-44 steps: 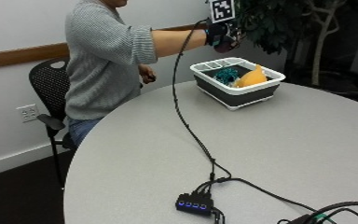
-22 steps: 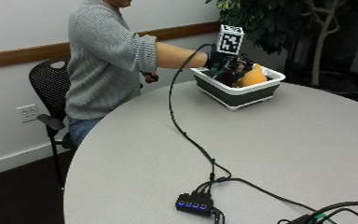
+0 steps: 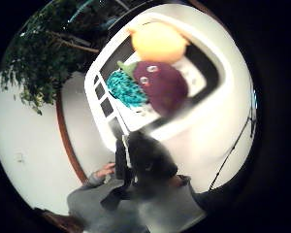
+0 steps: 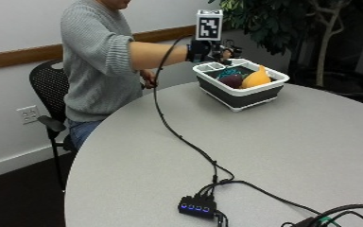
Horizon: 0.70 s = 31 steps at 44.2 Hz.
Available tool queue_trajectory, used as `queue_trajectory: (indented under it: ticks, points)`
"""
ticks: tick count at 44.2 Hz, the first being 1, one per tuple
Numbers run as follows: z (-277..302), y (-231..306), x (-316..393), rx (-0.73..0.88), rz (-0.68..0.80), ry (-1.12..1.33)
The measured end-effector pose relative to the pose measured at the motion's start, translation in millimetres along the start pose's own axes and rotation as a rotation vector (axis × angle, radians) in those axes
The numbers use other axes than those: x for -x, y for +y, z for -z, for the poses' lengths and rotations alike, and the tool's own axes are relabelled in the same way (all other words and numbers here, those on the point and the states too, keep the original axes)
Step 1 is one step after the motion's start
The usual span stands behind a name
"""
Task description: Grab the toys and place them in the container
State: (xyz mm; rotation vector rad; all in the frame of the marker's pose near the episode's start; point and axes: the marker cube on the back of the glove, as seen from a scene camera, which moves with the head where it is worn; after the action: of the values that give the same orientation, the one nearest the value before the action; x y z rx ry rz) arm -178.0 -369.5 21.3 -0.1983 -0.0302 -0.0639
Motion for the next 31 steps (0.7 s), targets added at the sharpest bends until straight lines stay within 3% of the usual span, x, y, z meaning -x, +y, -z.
queue_trajectory:
  ticks: [13,18,25,31]
  points:
    - [60,118,-150,-0.132,-0.237,0.085]
    - [48,155,-147,-0.128,-0.188,0.098]
    - [2,246,-112,-0.158,0.003,0.103]
    - [-55,336,-91,-0.173,-0.031,0.046]
